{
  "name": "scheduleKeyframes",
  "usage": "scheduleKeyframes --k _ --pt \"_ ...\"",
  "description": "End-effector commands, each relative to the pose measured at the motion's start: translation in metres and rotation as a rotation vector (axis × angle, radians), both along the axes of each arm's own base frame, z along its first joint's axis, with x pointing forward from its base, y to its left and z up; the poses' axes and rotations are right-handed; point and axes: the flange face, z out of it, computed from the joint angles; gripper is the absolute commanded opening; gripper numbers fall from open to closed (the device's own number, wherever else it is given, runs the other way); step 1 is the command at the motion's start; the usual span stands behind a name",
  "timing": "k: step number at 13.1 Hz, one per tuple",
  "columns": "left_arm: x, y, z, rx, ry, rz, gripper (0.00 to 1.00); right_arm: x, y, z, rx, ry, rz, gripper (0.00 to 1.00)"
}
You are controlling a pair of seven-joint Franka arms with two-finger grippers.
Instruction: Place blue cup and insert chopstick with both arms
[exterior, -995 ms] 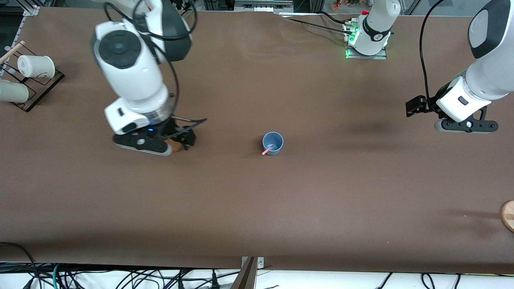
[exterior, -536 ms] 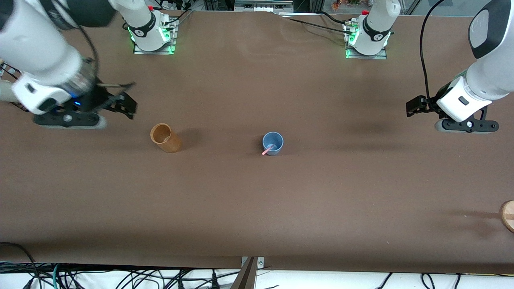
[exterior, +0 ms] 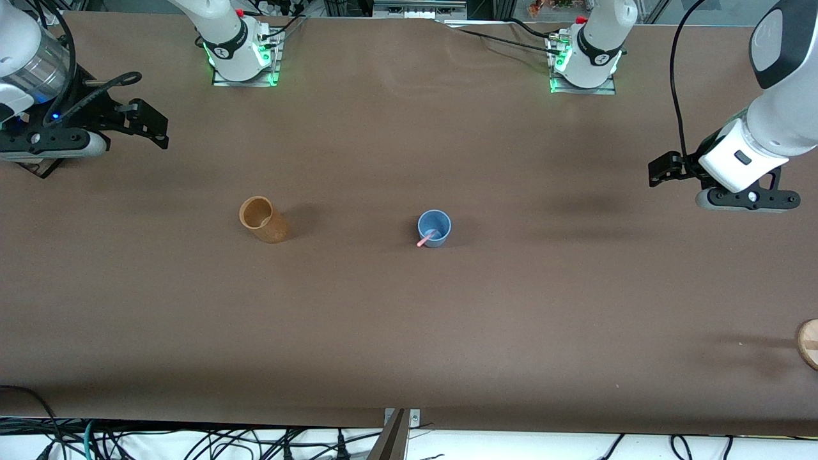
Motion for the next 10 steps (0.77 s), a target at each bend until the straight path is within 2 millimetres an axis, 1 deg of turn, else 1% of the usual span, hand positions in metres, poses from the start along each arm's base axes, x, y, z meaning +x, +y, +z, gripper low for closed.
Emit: scheduleKeyframes --k 1,3,5,6,8,9,10 --pt "0.02 -0.002 0.018 -0.011 0.032 -0.008 1.0 0.002 -0.003 0.008 0.025 -0.013 0.017 1.0" --pt "0.031 -0.002 0.021 -0.012 0.06 -0.007 1.0 -0.001 -0.002 0.005 0.023 0.013 0.055 1.0" --pt "0.03 0.0 0.016 -0.019 0.072 0.008 1.0 -0.003 -0.006 0.004 0.025 0.031 0.126 1.0" --pt "0.029 0.003 0.015 -0.02 0.075 0.013 1.0 -0.003 -0.014 0.006 0.025 0.028 0.117 1.0" --pt "0.029 0.008 0.015 -0.024 0.077 0.022 1.0 -0.003 -0.018 0.007 0.025 0.027 0.11 1.0" --pt "0.028 0.008 0.014 -0.023 0.08 0.022 1.0 -0.003 -0.023 0.006 0.024 0.033 0.101 1.0" --pt "0.027 0.008 0.011 -0.023 0.086 0.022 1.0 -0.003 -0.024 0.005 0.024 0.041 0.099 1.0"
